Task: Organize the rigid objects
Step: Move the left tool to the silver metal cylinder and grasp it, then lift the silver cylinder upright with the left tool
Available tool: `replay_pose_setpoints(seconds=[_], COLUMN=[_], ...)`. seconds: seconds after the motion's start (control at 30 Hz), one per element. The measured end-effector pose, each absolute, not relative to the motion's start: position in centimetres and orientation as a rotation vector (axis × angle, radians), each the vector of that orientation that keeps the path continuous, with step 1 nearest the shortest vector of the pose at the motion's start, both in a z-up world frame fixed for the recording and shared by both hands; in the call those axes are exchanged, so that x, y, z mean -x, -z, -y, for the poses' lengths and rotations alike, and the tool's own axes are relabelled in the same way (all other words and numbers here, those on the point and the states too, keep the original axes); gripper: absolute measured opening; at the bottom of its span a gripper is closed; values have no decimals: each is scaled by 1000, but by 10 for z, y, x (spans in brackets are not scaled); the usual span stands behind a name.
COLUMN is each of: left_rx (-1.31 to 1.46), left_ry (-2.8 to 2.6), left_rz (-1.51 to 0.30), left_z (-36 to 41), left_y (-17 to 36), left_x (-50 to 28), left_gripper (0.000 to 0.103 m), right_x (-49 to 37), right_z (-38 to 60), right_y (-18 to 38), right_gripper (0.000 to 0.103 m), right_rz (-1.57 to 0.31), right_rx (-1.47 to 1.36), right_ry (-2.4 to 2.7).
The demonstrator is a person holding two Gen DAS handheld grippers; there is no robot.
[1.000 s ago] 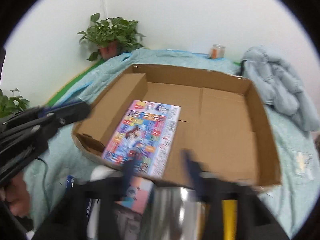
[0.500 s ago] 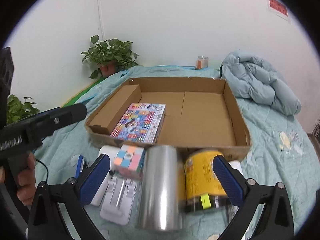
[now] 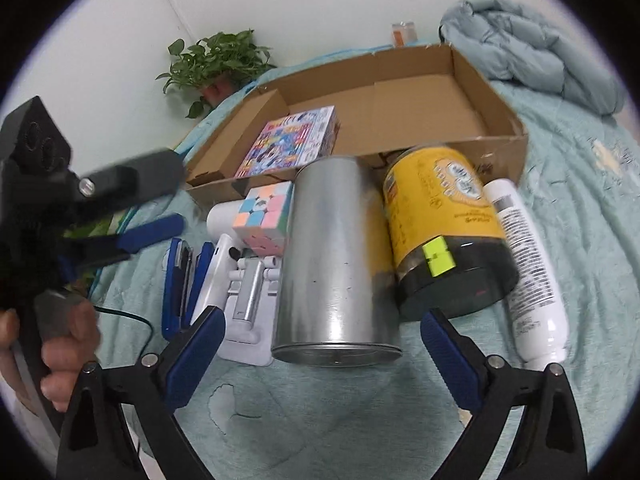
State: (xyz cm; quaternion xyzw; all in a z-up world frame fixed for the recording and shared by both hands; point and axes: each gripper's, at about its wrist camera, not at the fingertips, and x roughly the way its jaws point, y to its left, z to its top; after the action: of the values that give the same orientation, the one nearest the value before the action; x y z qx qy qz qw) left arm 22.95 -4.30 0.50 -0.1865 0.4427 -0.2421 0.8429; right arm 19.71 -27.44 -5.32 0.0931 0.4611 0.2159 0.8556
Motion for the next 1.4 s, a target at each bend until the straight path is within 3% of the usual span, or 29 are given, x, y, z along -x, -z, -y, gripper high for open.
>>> replay_pose_setpoints(seconds=[0.07,0.13,0.17,0.57,0.67,0.8,1.4], left_rx=[389,406,414,449,459,439,433], left_ry=[542,564,568,645,643,607,612], left_rz=[-945,-973,-984,-1153,-1192,-1246,-1232], left_z=[53,61,64,82,87,95,94], left_y=[1,10,13,47,55,68,70], left_x=[-235,-243,-246,-224,-224,-228,-229], left_gripper=[101,100,98,95,90,82,83], right_x=[-201,-205,-207,-156,-160,-182,-196], right_z=[269,265,263,286,289,284,256], right_y=[56,62,65,46,39,71,86], right_gripper=[95,85,74,74,80,77,85], right_rz=[-988,-1005,-1012,-1095,-1079,-1200,-1187], right_rx=[-177,-144,-108,-201,-187,-166,-112], right_ry=[-464,-424,-385,-531,-507,-495,-446])
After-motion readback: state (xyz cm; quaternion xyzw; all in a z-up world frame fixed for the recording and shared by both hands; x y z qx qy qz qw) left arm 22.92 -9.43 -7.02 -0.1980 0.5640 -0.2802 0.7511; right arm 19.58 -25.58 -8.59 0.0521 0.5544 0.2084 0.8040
